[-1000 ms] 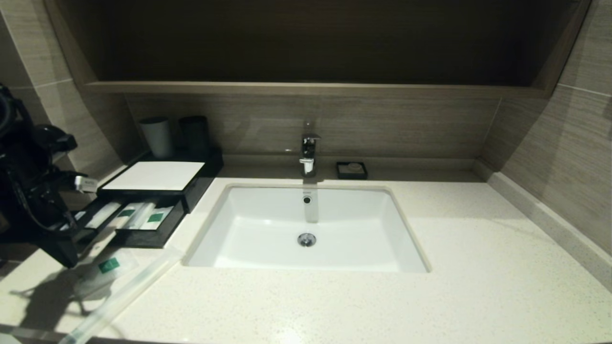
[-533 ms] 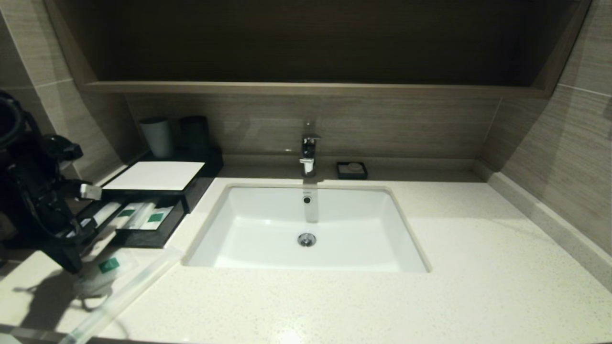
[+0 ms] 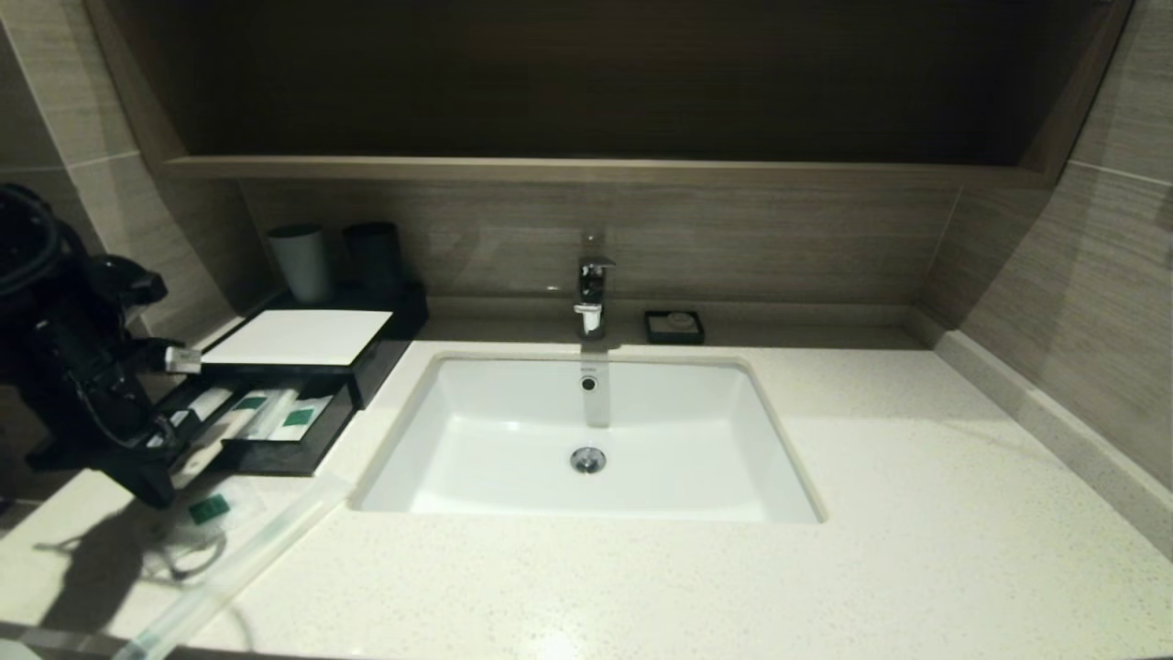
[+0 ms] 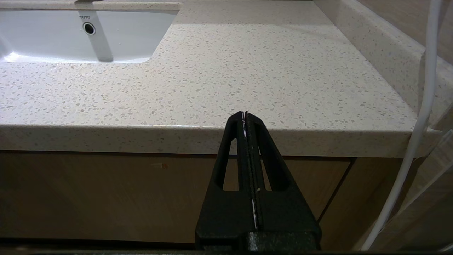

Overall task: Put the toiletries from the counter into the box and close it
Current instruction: Place the bathroom toiletry into the drawer

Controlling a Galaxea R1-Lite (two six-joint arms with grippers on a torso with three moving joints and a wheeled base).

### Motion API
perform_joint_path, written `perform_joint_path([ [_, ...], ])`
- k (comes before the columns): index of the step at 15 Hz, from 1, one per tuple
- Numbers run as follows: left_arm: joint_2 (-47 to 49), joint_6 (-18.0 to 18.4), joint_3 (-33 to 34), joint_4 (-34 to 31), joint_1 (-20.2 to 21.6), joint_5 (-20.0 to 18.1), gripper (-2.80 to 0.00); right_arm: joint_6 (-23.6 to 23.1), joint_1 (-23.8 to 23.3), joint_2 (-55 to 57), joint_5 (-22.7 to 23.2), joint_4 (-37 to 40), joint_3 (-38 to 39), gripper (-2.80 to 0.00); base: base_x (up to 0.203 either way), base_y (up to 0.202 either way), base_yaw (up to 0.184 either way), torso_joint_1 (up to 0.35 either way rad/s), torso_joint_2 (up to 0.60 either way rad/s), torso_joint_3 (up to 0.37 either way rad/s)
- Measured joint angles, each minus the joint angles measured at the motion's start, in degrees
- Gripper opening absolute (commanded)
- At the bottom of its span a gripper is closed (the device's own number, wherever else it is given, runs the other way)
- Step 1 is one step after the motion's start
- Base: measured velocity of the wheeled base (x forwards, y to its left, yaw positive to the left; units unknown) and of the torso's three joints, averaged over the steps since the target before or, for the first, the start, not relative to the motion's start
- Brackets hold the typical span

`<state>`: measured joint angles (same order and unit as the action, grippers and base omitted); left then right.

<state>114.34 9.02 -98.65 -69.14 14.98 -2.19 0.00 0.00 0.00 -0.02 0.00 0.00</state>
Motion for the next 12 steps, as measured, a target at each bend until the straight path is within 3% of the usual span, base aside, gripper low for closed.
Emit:
perform_joint_path([
  [12,1.45,-2.13,-4.21,2.89,-0.33,-0.15,-2.80,0.00,0.00,0.00,0.02,0.00,0.00,-2.80,0.000,0.000,0.000,0.000,0.00,0.000],
])
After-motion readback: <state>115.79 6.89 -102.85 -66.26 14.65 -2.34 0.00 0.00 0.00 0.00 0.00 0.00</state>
